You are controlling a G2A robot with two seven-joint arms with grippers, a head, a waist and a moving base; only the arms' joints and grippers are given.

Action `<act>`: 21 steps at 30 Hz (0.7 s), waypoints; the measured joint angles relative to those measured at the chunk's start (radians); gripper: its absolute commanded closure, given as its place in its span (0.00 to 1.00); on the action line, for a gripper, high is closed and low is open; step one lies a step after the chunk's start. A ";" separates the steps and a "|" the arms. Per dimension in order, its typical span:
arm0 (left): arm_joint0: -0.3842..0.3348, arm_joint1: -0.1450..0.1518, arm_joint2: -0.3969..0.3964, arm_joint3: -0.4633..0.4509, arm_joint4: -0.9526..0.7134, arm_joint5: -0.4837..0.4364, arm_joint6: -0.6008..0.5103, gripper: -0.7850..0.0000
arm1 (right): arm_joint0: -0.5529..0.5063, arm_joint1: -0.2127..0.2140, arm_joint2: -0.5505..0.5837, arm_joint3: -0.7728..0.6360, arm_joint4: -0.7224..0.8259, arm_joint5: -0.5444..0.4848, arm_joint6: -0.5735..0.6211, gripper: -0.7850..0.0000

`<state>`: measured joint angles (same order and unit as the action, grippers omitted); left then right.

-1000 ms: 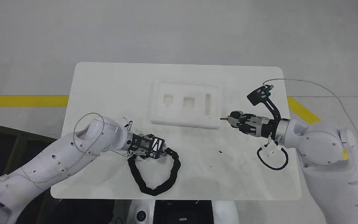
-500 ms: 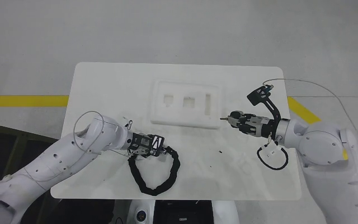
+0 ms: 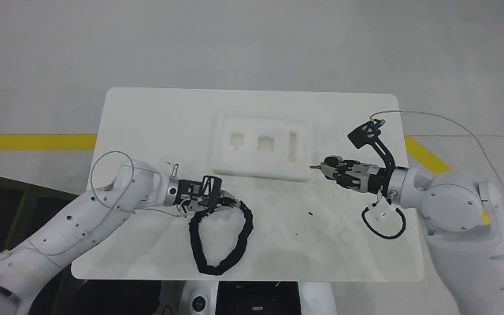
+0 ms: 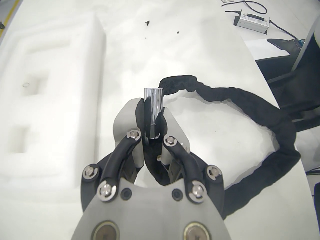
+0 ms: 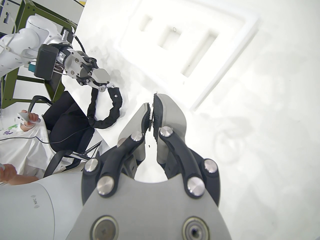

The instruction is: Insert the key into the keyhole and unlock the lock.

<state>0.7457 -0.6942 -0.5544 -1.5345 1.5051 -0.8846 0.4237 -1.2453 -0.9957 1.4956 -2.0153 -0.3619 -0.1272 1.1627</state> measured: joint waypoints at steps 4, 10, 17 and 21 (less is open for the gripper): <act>0.027 0.011 -0.025 -0.006 0.056 0.040 0.120 1.00 | -0.014 -0.002 -0.018 -0.008 0.017 -0.003 -0.024 1.00; 0.050 0.015 -0.055 0.008 0.077 0.076 0.262 1.00 | 0.001 -0.006 -0.084 -0.016 0.120 0.001 -0.026 1.00; 0.018 -0.014 -0.051 0.033 0.112 0.084 0.294 1.00 | 0.044 -0.016 -0.199 -0.022 0.166 0.030 -0.039 1.00; 0.001 -0.041 -0.037 0.063 0.095 0.101 0.293 1.00 | 0.073 -0.023 -0.263 -0.024 0.170 0.046 -0.049 1.00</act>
<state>0.7467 -0.7347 -0.5919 -1.4719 1.5998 -0.7840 0.7166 -1.1728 -1.0189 1.2325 -2.0392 -0.1915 -0.0817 1.1142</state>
